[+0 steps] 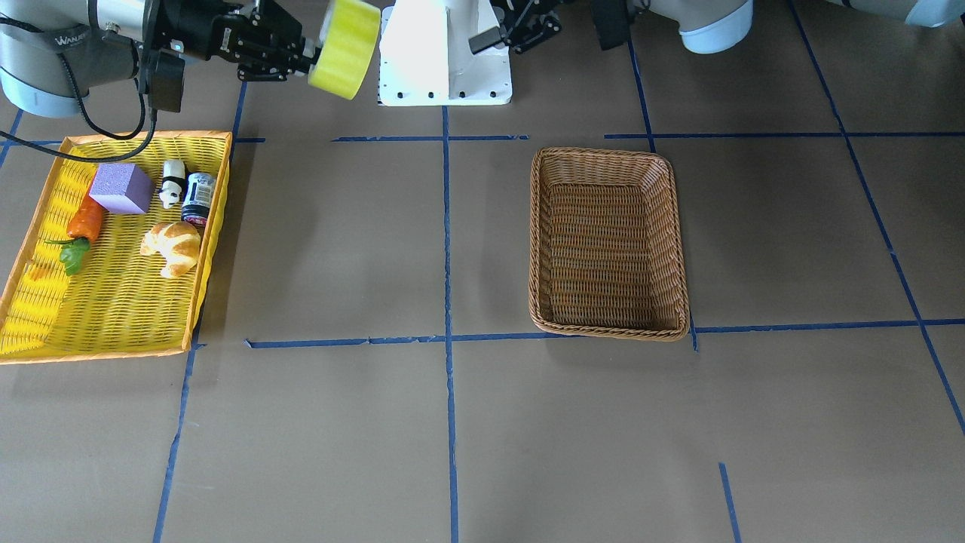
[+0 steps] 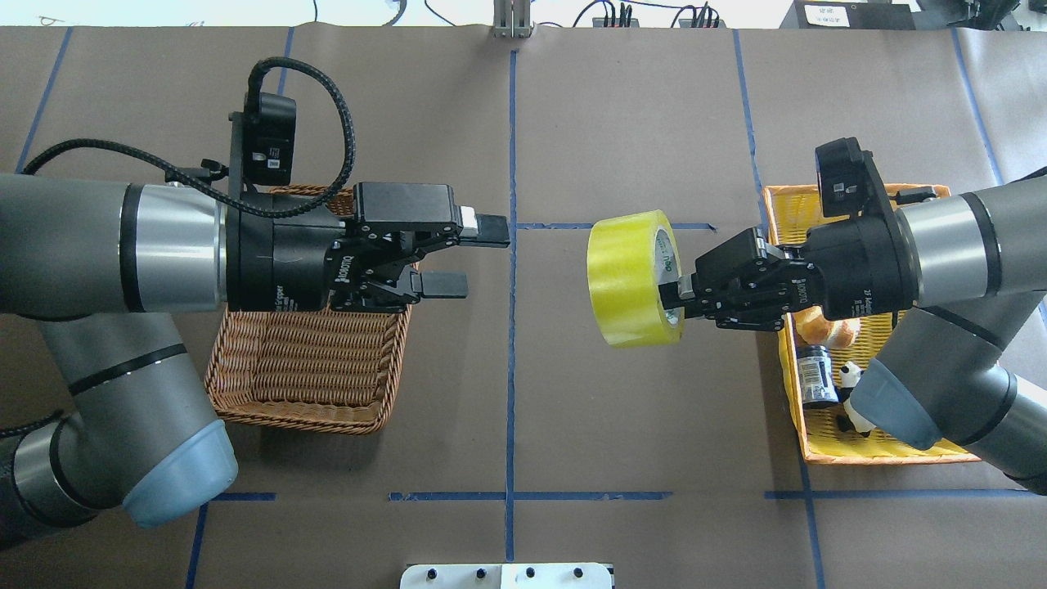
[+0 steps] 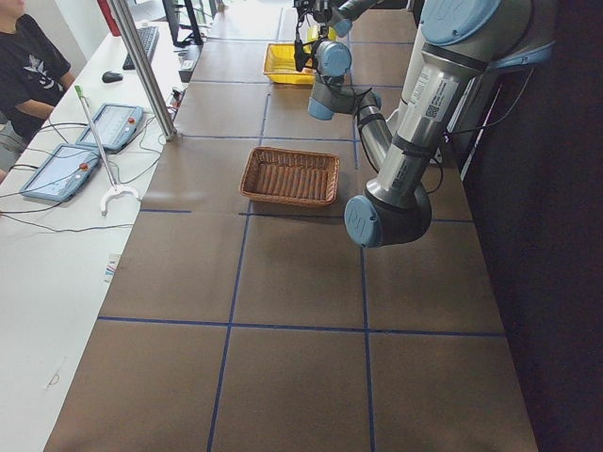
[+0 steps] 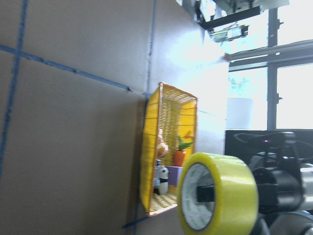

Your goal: Move tape to another basket

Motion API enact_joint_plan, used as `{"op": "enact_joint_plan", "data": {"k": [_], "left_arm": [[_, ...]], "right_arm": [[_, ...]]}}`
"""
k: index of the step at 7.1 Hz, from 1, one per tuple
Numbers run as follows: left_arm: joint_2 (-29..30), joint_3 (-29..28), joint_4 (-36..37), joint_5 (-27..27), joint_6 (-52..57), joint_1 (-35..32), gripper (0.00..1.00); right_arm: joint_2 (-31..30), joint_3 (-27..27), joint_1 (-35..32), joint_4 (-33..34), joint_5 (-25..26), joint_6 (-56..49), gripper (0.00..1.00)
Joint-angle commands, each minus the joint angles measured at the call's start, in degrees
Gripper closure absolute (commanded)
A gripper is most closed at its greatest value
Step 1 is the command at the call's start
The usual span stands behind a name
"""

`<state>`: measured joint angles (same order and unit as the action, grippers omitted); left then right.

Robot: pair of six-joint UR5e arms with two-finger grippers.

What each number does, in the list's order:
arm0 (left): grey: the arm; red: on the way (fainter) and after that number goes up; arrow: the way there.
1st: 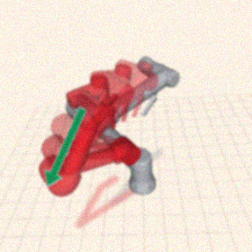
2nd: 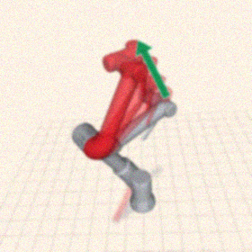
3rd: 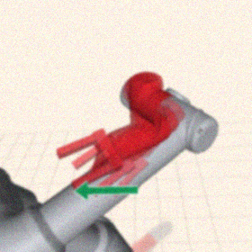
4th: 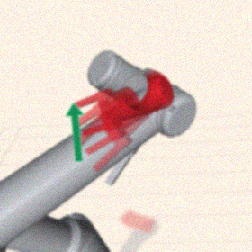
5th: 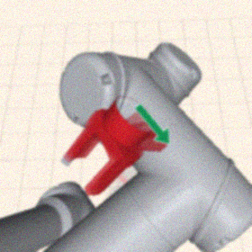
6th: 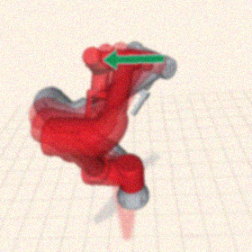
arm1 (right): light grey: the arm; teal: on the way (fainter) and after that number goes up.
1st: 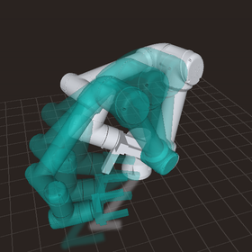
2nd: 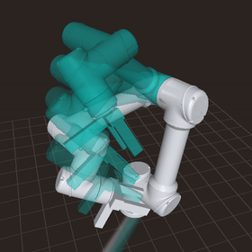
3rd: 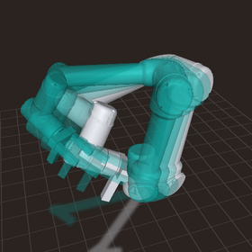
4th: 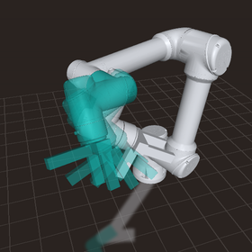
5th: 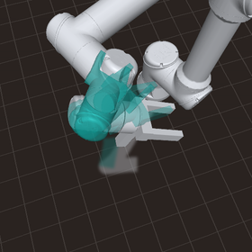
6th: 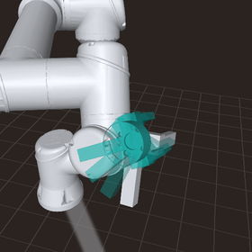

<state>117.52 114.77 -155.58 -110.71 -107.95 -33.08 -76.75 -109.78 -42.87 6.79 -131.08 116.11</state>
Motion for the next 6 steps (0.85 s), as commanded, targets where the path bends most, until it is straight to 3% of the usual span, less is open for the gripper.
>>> {"op": "enact_joint_plan", "data": {"k": [1, 4, 6], "left_arm": [[0.8, -0.3, -9.2, 3.6, -5.8, 2.4, 0.00], [2.0, -0.3, -14.7, 9.2, -8.2, 5.3, 0.00], [2.0, -0.3, -16.3, 9.5, -8.2, 6.1, 0.00]], "right_arm": [[1.9, 0.0, 2.5, -7.5, 3.0, 5.3, 0.99], [2.0, 0.0, 9.2, -12.8, 11.3, 8.3, 0.99], [4.1, -0.3, 11.6, -12.9, 14.0, 8.4, 0.99]]}}
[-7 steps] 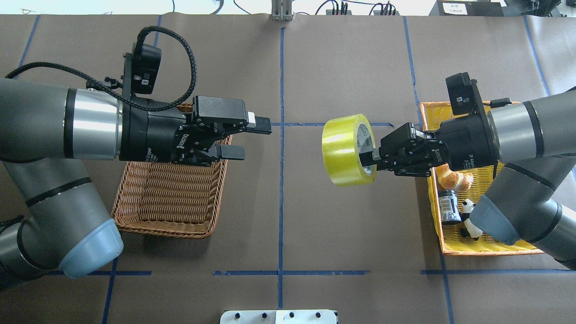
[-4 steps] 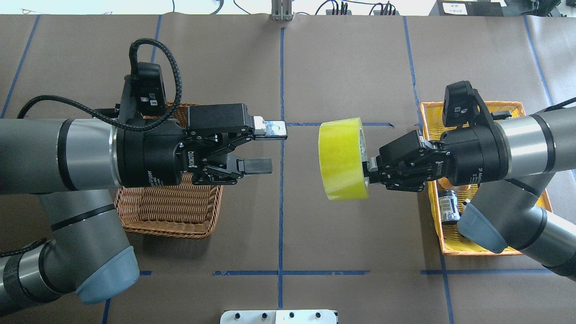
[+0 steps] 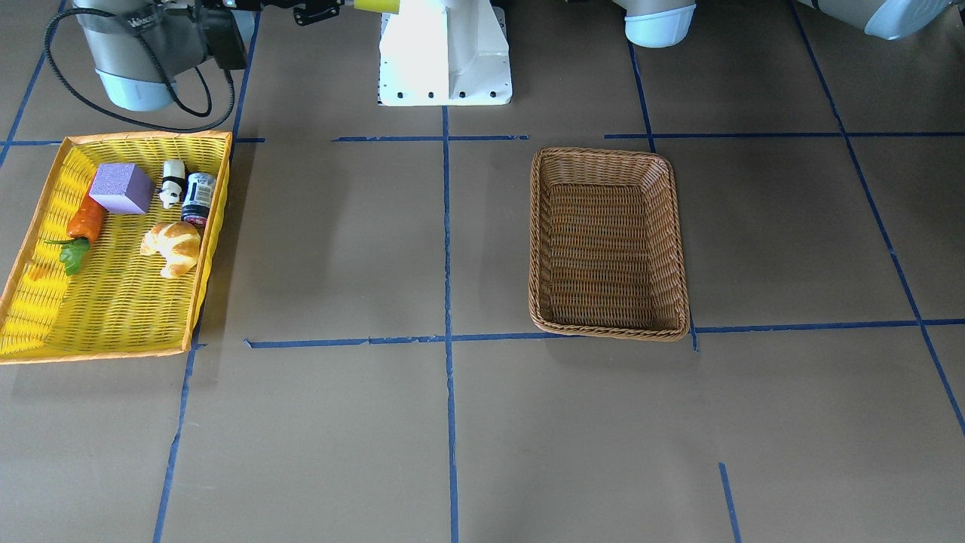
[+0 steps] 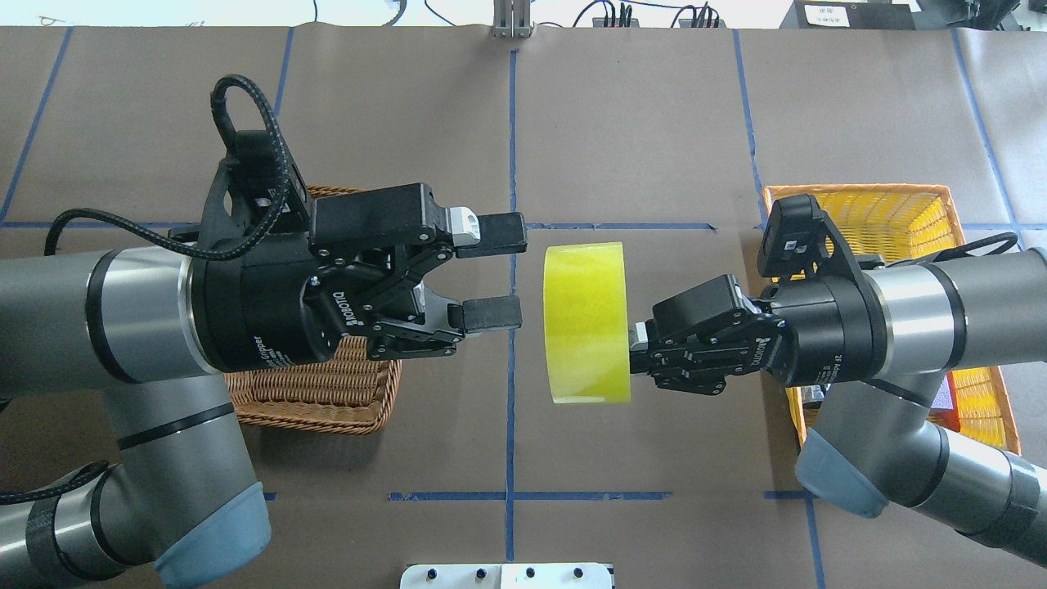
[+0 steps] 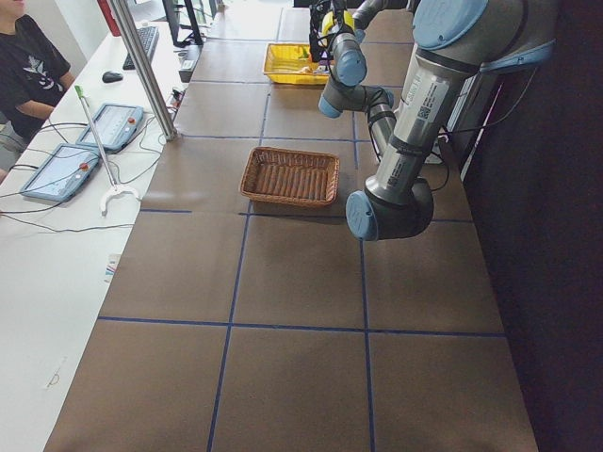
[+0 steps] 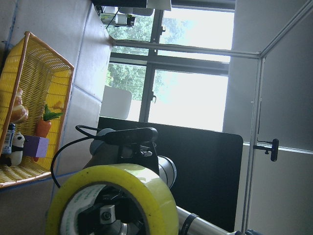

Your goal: Move tape to another basket

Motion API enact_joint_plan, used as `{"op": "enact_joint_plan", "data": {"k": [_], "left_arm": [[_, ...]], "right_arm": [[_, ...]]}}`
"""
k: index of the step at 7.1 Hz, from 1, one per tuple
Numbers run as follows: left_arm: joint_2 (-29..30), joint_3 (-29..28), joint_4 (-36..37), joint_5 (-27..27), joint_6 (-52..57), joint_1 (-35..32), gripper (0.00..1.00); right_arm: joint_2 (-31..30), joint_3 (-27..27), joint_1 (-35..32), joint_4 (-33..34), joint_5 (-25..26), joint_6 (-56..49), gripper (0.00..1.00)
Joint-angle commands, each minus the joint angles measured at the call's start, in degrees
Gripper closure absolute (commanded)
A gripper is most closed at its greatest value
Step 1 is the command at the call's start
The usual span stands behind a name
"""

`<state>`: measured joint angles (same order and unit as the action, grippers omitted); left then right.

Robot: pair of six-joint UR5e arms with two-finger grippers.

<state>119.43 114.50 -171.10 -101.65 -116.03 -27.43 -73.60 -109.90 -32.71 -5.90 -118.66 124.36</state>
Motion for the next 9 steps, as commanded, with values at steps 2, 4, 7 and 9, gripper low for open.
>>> {"op": "enact_joint_plan", "data": {"k": [2, 4, 7, 9], "left_arm": [[0.1, -0.1, -0.9, 1.3, -0.1, 0.5, 0.00], [0.1, -0.1, -1.7, 1.7, -0.1, 1.1, 0.00], [0.1, -0.1, -2.1, 1.7, -0.1, 2.6, 0.03], [0.1, -0.1, -2.1, 1.8, 0.0, 3.0, 0.35]], "right_arm": [[1.0, -0.1, 2.3, -0.2, 2.0, 0.2, 0.99], [1.1, 0.0, 3.1, -0.2, 3.2, 0.2, 0.99], [1.4, 0.2, 3.6, -0.2, 4.4, 0.1, 0.99], [1.4, 0.3, 3.8, -0.2, 4.5, 0.1, 0.99]]}}
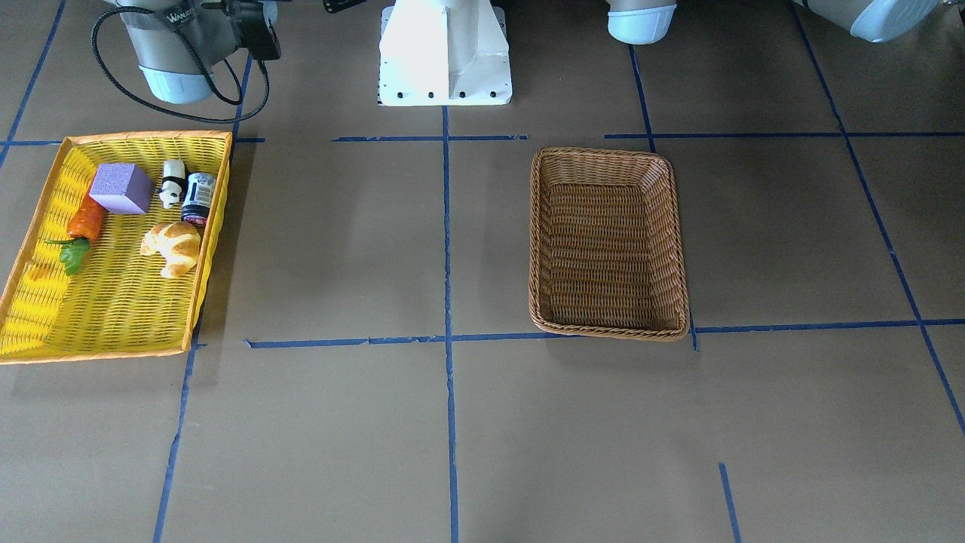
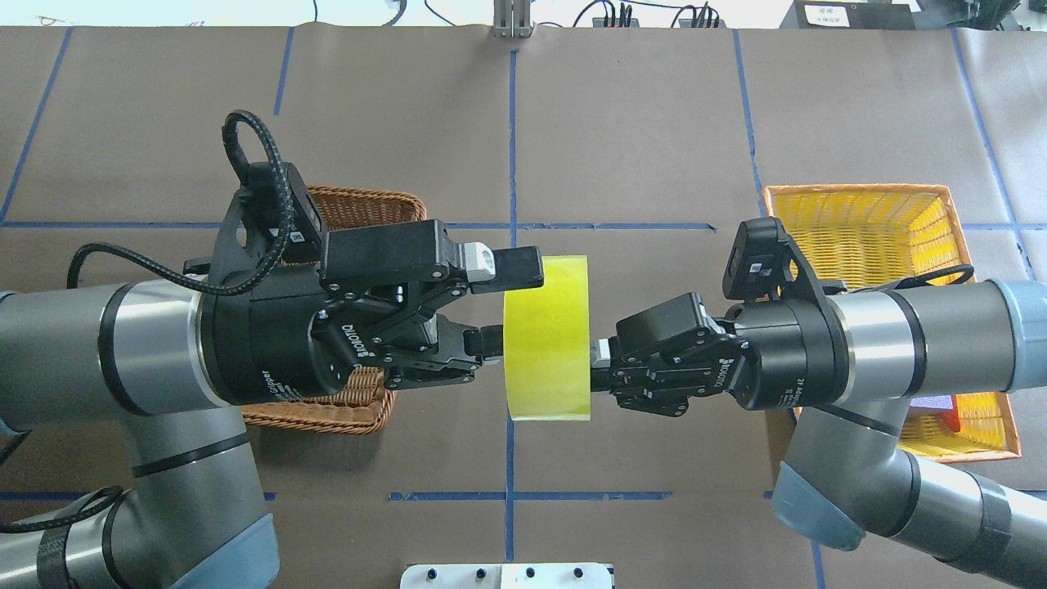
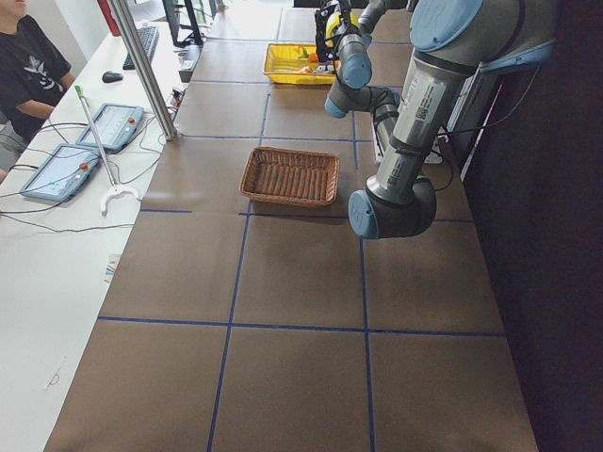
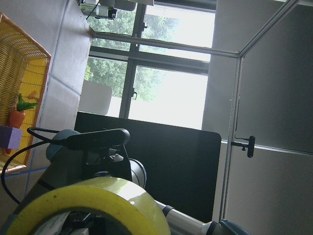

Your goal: Move tape to another basket

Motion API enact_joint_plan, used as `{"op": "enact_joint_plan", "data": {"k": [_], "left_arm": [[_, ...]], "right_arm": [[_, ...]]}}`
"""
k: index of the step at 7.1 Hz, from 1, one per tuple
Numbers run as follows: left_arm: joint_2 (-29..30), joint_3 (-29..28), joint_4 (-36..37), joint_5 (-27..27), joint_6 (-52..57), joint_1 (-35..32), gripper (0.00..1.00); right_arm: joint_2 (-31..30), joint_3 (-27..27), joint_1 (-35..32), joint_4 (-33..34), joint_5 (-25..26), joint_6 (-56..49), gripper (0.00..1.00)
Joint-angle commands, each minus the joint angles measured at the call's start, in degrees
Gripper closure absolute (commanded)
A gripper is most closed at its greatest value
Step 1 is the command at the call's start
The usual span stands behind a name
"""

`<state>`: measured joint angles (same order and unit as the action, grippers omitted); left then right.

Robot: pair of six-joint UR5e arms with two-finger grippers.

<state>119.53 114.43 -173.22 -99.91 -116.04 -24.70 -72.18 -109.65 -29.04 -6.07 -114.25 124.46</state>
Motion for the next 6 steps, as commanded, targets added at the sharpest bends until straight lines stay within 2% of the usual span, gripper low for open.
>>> {"op": "enact_joint_plan", "data": {"k": [1, 2, 3, 6], "left_arm": [[0.0, 0.0, -0.1, 0.4, 0.0, 0.3, 0.83], [-0.1, 0.2, -0.4, 0.8, -0.1, 0.3, 1.00], [-0.4, 0.1, -0.5, 0.9, -0.1, 0.3, 1.00], [-0.7, 1.0, -0.8, 0.9, -0.1, 0.0, 1.00]], "right_arm": [[0.1, 0.1, 0.3, 0.0, 0.3, -0.3, 0.89], [0.2, 0.1, 0.6, 0.2, 0.3, -0.4, 0.08], [0.4, 0.1, 0.6, 0.2, 0.5, -1.2, 0.00], [0.0, 0.1, 0.3, -0.1, 0.4, -1.9, 0.00]]}}
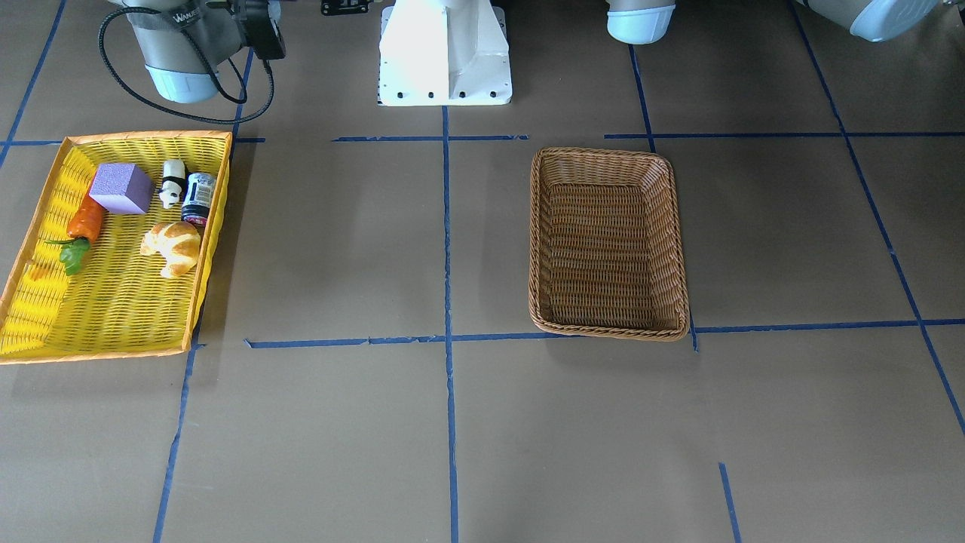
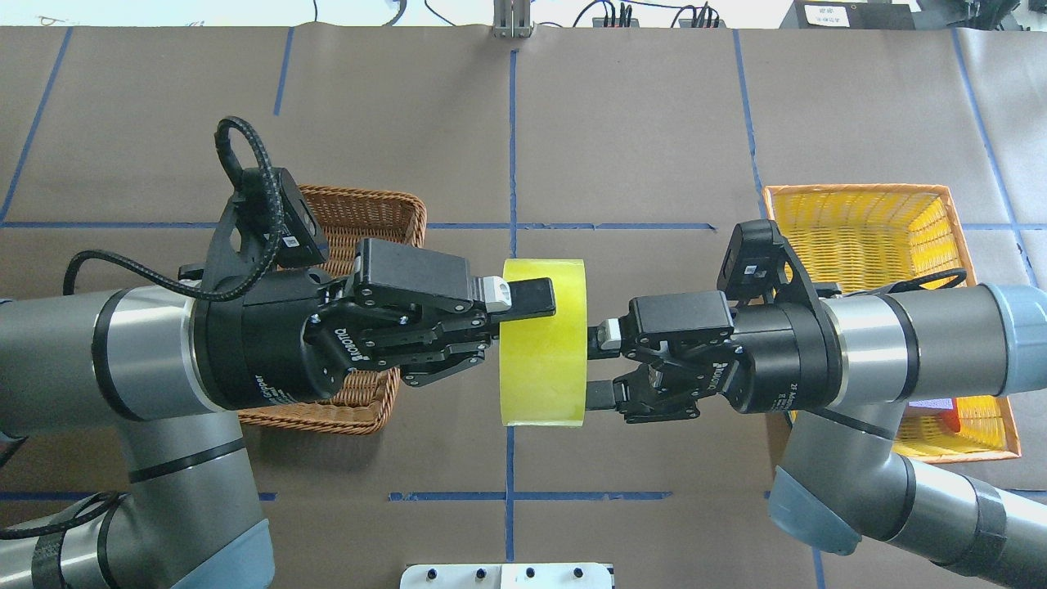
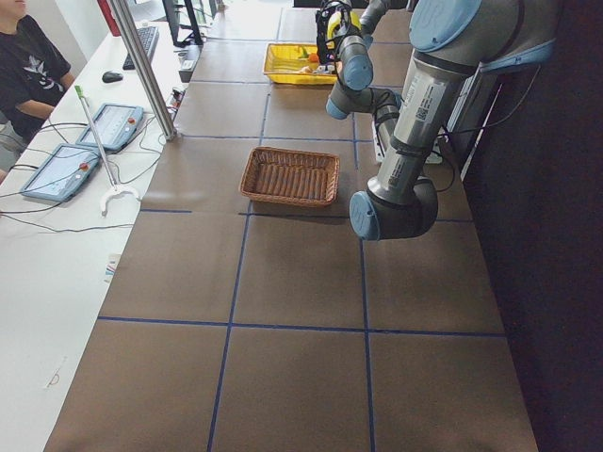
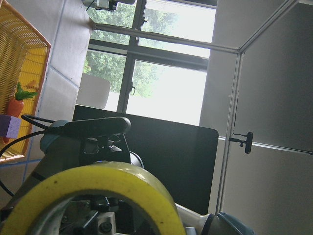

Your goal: Move tape to another basket

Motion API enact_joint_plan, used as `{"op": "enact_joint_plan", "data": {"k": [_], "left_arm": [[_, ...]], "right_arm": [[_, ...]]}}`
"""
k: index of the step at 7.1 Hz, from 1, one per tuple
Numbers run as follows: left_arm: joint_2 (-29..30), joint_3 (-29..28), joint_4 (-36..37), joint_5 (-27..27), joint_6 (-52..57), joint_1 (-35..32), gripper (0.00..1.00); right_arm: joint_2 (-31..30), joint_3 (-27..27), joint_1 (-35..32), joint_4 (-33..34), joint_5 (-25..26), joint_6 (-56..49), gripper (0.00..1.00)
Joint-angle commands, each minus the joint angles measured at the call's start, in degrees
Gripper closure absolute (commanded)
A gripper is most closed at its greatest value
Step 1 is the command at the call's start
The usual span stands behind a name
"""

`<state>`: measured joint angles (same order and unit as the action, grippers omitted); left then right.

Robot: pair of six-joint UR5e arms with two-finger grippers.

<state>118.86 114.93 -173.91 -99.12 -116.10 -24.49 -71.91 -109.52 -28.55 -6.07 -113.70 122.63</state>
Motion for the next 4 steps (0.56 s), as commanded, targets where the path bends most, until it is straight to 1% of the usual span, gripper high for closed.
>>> {"op": "enact_joint_plan", "data": {"k": [1, 2, 3, 4], "left_arm": [[-0.1, 0.6, -1.2, 0.3, 0.0, -0.6, 1.00], [-0.2, 0.6, -1.7, 1.9, 0.0, -1.2, 1.00], [-0.5, -0.2, -1.4, 2.0, 0.3, -1.8, 1.00], [-3.5, -0.5, -0.6, 1.8, 0.4, -3.2, 1.00]], "right_arm": [[-0.6, -0.1, -0.5, -1.1, -0.1, 0.0, 0.00], [-4.2, -0.1, -1.2, -4.0, -0.2, -0.1, 0.00], [-7.2, -0.1, -2.6, -5.7, -0.2, -0.2, 0.00], [-9.5, 0.2, -5.5, -5.5, -0.8, -0.7, 0.00]]}}
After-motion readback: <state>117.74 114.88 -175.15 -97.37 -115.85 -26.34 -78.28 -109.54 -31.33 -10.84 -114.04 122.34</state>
